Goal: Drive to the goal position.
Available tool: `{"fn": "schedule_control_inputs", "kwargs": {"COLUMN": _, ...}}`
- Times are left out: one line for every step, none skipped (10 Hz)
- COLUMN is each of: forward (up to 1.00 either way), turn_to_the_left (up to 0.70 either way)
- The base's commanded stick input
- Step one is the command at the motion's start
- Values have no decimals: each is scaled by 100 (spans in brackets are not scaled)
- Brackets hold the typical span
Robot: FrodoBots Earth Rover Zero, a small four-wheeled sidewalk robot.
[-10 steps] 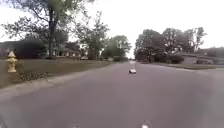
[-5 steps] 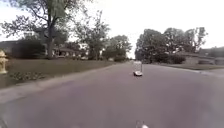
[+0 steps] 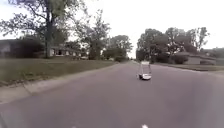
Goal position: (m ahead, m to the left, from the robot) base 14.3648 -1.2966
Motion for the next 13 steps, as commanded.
{"fn": "schedule_control_inputs", "kwargs": {"forward": 100, "turn_to_the_left": 0}}
{"fn": "schedule_control_inputs", "kwargs": {"forward": 100, "turn_to_the_left": 0}}
{"fn": "schedule_control_inputs", "kwargs": {"forward": 100, "turn_to_the_left": 0}}
{"fn": "schedule_control_inputs", "kwargs": {"forward": 100, "turn_to_the_left": 0}}
{"fn": "schedule_control_inputs", "kwargs": {"forward": 100, "turn_to_the_left": 0}}
{"fn": "schedule_control_inputs", "kwargs": {"forward": 100, "turn_to_the_left": 0}}
{"fn": "schedule_control_inputs", "kwargs": {"forward": 100, "turn_to_the_left": 0}}
{"fn": "schedule_control_inputs", "kwargs": {"forward": 100, "turn_to_the_left": -2}}
{"fn": "schedule_control_inputs", "kwargs": {"forward": 100, "turn_to_the_left": -8}}
{"fn": "schedule_control_inputs", "kwargs": {"forward": 100, "turn_to_the_left": -14}}
{"fn": "schedule_control_inputs", "kwargs": {"forward": 100, "turn_to_the_left": -20}}
{"fn": "schedule_control_inputs", "kwargs": {"forward": 100, "turn_to_the_left": -26}}
{"fn": "schedule_control_inputs", "kwargs": {"forward": 100, "turn_to_the_left": -40}}
